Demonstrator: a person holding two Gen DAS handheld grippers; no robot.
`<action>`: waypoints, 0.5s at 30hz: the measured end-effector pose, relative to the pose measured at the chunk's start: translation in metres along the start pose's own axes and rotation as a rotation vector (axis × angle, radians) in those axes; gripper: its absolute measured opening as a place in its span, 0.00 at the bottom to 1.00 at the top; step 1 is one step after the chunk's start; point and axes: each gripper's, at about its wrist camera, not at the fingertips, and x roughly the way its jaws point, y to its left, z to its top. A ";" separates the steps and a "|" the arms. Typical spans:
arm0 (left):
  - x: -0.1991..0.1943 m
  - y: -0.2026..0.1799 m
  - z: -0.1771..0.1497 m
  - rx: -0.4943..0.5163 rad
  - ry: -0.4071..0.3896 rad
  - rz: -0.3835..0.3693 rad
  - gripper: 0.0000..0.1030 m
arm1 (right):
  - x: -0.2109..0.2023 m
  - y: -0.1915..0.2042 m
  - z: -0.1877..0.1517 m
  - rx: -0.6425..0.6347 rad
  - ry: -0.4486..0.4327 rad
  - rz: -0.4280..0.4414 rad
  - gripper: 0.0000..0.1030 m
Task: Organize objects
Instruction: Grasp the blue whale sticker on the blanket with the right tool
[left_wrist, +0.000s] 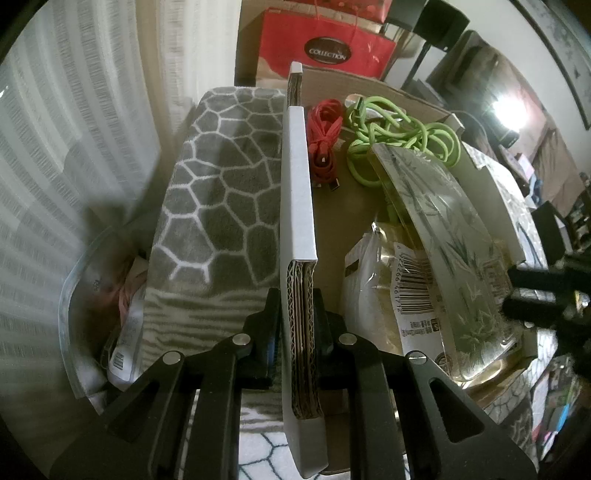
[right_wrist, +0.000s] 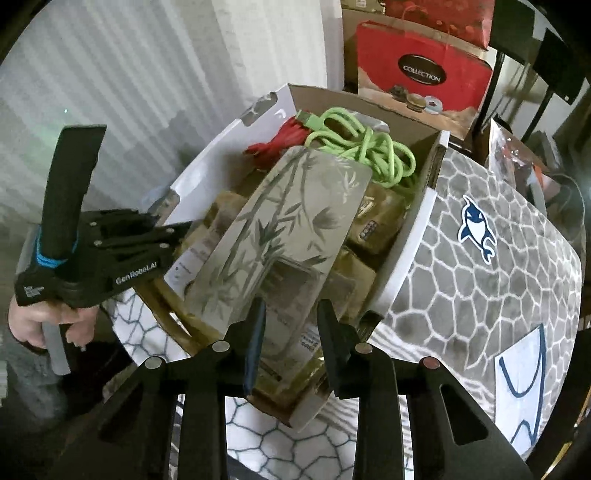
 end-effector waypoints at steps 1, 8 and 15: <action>0.000 0.000 0.000 0.000 0.000 0.000 0.13 | -0.005 -0.006 0.002 0.021 -0.011 0.015 0.30; 0.000 0.000 0.000 -0.001 0.000 0.000 0.13 | -0.047 -0.072 0.015 0.164 -0.121 -0.008 0.38; 0.000 0.000 0.000 0.000 0.001 0.003 0.13 | -0.041 -0.132 0.017 0.237 -0.129 -0.117 0.44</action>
